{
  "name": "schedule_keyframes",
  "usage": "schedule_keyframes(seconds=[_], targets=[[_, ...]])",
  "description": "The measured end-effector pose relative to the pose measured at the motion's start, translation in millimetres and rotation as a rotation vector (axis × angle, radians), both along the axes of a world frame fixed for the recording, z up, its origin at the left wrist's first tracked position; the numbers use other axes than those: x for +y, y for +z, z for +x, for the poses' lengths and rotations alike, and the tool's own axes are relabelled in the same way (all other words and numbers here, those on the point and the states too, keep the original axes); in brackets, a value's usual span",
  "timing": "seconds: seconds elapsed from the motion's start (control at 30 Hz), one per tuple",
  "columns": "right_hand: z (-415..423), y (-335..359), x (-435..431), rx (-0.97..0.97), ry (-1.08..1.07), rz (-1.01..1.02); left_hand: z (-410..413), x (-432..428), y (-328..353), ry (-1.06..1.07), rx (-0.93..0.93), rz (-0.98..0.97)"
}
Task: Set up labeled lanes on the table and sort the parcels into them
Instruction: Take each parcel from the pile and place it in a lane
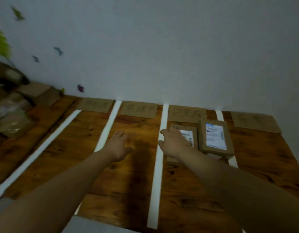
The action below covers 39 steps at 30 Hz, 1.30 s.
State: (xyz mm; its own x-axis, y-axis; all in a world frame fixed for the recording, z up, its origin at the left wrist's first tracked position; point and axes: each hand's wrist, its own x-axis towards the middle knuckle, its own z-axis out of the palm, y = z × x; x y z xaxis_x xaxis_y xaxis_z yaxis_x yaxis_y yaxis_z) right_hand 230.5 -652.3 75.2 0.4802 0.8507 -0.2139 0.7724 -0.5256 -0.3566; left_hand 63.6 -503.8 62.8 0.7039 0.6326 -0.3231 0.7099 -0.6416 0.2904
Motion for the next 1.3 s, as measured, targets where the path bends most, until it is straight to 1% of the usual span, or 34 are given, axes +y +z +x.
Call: schedule_keyframes(seconds=[0.1, 0.23, 0.4, 0.5, 0.57, 0.67, 0.77, 0.87, 0.97, 1.13, 1.2, 1.3], targets=[[-45, 28, 43, -0.026, 0.113, 0.008, -69, 30, 33, 0.108, -0.021, 0.079], [-128, 54, 103, -0.046, 0.23, 0.022, -177, 69, 65, 0.26, -0.04, 0.147], [-249, 68, 173, 0.01, 0.334, 0.009, -322, 114, 85, 0.397, -0.058, 0.126], [-315, 76, 208, 0.037, 0.38, 0.062, -400, 140, 89, 0.524, -0.084, 0.103], [-351, 80, 229, 0.042, 0.394, 0.069, -443, 155, 93, 0.599, -0.112, 0.077], [-386, 83, 261, 0.05, 0.407, 0.056, -484, 180, 96, 0.665, -0.155, 0.06], [-406, 82, 293, 0.069, 0.418, 0.058, -500, 205, 96, 0.692, -0.186, 0.03], [-416, 77, 329, 0.069, 0.421, 0.066, -495, 233, 95, 0.678, -0.239, -0.031], [-414, 66, 372, 0.082, 0.427, 0.054, -477, 268, 92, 0.612, -0.248, -0.067], [-398, 35, 457, 0.156, 0.392, 0.085, -441, 344, 80, 0.475, -0.207, -0.072], [-393, 21, 486, 0.19, 0.366, 0.054, -429, 375, 72, 0.453, -0.179, -0.086], [-388, 3, 520, 0.245, 0.38, 0.018, -410, 417, 56, 0.408, -0.192, -0.091]])
